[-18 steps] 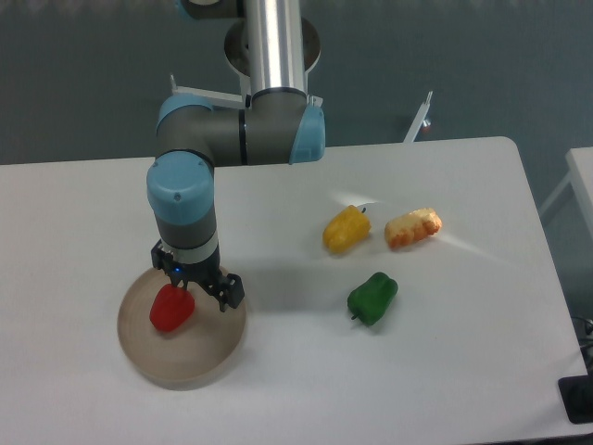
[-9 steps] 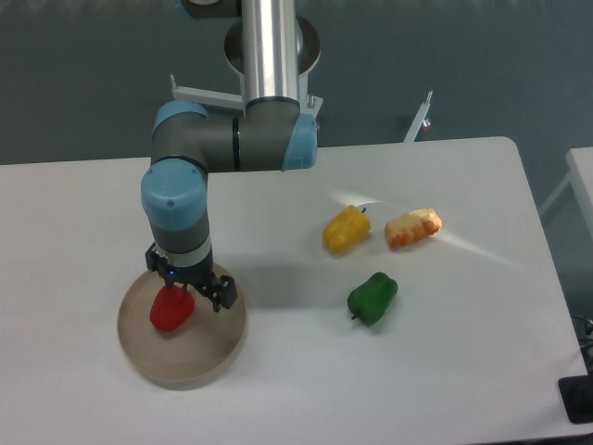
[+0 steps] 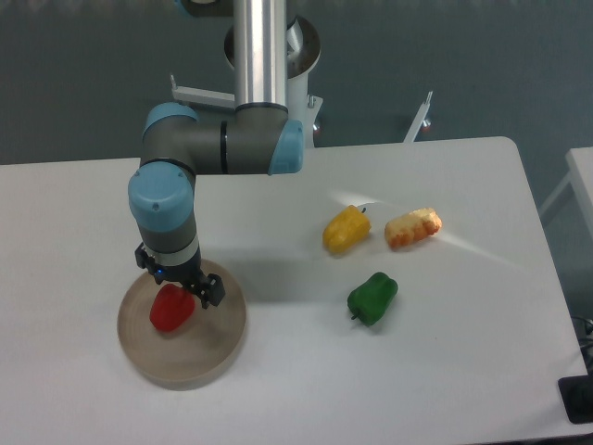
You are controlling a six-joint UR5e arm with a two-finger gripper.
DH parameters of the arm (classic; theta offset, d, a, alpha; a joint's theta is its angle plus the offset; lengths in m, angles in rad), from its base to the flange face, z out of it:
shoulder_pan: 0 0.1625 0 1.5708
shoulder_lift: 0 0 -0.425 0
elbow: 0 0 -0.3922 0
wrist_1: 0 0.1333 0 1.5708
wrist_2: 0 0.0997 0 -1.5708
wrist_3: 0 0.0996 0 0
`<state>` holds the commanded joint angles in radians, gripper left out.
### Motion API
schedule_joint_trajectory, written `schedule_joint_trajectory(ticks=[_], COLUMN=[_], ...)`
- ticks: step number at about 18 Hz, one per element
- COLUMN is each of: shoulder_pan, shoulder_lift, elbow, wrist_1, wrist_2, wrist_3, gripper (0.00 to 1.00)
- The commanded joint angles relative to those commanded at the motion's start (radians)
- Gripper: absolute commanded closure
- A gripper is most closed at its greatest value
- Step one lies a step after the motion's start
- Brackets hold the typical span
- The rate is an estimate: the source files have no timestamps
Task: Pick up the red pepper from the plate
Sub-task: 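Lower the gripper around the red pepper, then close the gripper on the red pepper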
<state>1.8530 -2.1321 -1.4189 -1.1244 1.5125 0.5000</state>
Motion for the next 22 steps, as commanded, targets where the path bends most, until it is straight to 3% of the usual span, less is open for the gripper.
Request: schedule_joint_trajectory(ticks=[5,22], shoulder_pan=[-0.008,-0.020], shoulder_lift=[-0.012,-0.037], elbow=[-0.002,0.008], wrist_1=[0.028,0.029], wrist_2=[0.003,0.003], wrist_3=[-0.005,-0.023], gripper=[0.00,0.00])
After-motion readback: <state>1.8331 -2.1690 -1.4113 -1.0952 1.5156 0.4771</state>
